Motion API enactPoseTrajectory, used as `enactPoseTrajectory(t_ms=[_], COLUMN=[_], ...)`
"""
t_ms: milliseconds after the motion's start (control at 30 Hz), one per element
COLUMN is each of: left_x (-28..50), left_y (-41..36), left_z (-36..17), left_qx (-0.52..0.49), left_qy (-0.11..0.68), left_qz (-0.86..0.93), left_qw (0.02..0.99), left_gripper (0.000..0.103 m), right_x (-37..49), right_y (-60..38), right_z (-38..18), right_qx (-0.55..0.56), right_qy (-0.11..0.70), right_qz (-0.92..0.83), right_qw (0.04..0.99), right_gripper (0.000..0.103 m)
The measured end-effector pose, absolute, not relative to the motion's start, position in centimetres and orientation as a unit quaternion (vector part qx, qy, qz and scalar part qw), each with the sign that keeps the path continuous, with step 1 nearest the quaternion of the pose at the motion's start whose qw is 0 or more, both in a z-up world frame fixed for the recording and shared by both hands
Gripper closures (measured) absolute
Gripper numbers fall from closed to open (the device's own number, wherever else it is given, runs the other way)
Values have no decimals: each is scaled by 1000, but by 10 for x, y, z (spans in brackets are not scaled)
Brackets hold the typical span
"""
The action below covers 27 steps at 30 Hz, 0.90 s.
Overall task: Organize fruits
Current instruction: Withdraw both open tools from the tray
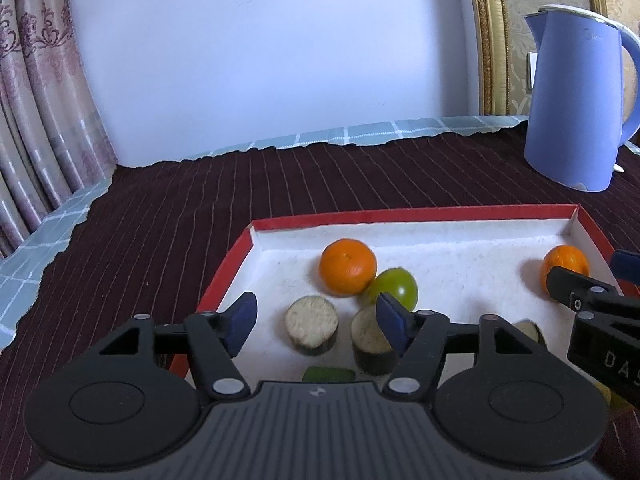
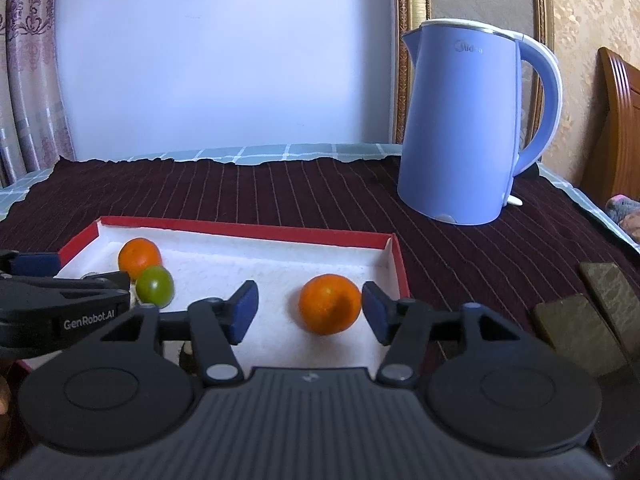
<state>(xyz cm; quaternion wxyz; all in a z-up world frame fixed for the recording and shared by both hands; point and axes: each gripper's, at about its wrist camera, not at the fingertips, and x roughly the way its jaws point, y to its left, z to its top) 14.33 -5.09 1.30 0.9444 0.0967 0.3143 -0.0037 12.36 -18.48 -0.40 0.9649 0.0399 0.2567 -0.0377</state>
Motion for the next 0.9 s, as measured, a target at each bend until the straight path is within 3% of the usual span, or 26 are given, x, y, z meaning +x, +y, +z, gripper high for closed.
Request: enactPoseTrajectory(t_ms=[133, 400, 667, 900], left_x=[134, 122, 104, 85], left_y=[-45, -37, -25, -16], left_z=[13, 12, 11, 9], left_qx=[90, 83, 70, 64], left_qy=[313, 316, 317, 319], left_qz=[-3, -2, -3, -2], left_qw=[946, 945, 946, 946], left_gripper=[35, 32, 32, 32], right_x=[115, 100, 81, 55], right_y=[-182, -176, -168, -160], right_z=[-4, -3, -6, -3], right_qx=[41, 30, 23, 15], right_qy=[252, 246, 241, 225], right_qz=[-34, -25, -15, -1], right_qw=[966, 968, 970, 974], right_gripper=[36, 29, 10, 3])
